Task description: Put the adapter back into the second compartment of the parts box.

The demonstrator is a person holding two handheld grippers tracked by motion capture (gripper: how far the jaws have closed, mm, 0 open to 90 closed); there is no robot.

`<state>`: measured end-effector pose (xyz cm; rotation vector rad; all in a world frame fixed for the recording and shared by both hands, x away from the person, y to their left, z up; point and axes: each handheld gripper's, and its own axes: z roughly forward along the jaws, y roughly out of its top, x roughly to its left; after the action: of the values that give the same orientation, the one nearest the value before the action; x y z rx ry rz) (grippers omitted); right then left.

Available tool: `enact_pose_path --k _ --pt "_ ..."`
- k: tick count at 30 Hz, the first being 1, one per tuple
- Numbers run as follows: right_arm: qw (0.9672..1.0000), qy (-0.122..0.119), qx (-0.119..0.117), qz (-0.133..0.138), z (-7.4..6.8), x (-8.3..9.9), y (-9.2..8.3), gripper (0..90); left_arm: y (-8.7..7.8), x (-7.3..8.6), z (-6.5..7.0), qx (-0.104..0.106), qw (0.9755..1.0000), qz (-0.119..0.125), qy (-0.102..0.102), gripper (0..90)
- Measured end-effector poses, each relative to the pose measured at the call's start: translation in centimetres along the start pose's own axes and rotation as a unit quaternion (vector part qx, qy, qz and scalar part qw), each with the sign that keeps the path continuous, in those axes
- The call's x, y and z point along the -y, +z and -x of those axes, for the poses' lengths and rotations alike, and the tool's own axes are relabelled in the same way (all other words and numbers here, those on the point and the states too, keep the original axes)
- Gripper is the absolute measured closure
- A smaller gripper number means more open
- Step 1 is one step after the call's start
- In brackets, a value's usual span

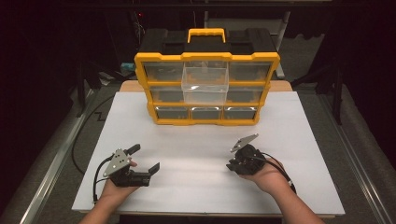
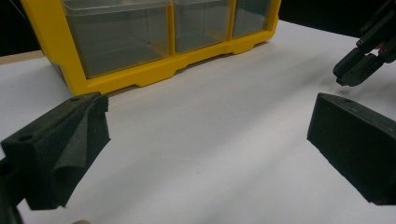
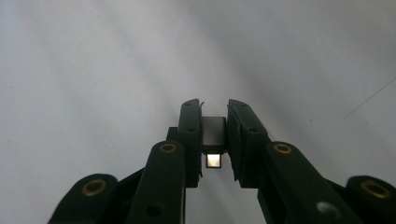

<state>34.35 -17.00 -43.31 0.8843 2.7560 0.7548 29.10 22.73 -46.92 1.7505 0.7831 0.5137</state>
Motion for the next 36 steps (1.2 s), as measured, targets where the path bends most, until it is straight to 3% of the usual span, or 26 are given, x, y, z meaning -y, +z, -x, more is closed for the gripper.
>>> enact_pose_path --k 10,18,26,36 --pt "0.998 -0.021 -0.023 -0.055 0.3 -1.5 -0.7 77.5 0.0 0.0 0.2 0.008 1.0 -0.003 0.005 0.1" --pt "0.9931 -0.046 -0.04 -0.1 0.2 -2.8 -1.4 77.5 0.1 0.0 0.3 0.011 0.9999 -0.001 0.008 0.1" --pt "0.9899 -0.065 -0.057 -0.113 0.4 -4.6 -3.1 77.5 0.0 0.0 0.3 0.012 0.9999 -0.003 0.009 0.1" --pt "0.9872 -0.08 -0.053 -0.127 0.8 -6.8 -5.6 77.6 0.0 0.0 0.2 0.011 0.9999 -0.003 0.011 0.1"
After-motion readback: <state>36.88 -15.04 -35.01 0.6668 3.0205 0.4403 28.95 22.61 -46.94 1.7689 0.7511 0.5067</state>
